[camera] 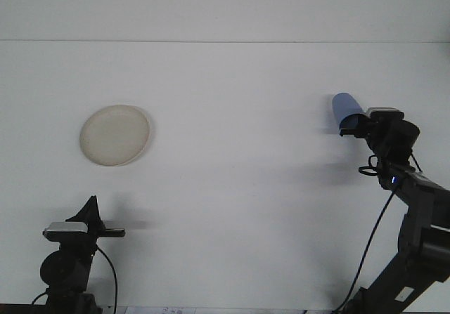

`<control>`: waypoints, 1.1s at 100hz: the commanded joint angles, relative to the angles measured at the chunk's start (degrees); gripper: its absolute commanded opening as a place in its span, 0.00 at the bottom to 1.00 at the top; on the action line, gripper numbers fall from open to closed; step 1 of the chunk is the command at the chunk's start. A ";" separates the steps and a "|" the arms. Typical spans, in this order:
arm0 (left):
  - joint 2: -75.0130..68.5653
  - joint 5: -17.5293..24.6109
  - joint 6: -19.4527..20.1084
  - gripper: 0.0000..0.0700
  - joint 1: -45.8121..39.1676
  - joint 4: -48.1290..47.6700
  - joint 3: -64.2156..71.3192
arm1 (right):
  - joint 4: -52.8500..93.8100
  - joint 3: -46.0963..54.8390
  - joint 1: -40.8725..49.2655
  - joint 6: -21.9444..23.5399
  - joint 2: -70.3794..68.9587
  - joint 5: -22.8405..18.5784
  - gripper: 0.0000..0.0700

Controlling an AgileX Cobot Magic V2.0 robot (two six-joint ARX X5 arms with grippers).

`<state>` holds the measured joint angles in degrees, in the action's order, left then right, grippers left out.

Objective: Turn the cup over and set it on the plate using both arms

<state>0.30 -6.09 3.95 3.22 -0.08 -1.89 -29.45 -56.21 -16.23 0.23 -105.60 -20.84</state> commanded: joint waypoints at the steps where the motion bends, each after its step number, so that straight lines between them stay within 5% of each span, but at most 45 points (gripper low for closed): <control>1: -0.11 -0.04 0.31 0.02 0.00 0.59 1.07 | 4.50 -1.01 0.02 0.96 4.66 -0.15 0.00; 49: -0.11 -0.04 0.31 0.02 0.00 0.59 1.07 | 61.13 -10.75 11.96 0.96 39.98 5.90 0.00; 74: -0.11 -0.04 0.31 0.02 0.00 0.59 1.07 | 88.56 -25.79 26.23 -0.31 38.56 9.05 0.00; 110: -0.11 -0.04 0.28 0.02 0.00 0.59 1.07 | 101.96 -30.01 47.67 0.46 29.11 16.85 0.00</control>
<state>0.30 -6.09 3.95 3.22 -0.08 -1.89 71.81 -84.99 28.99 0.30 -73.84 -5.06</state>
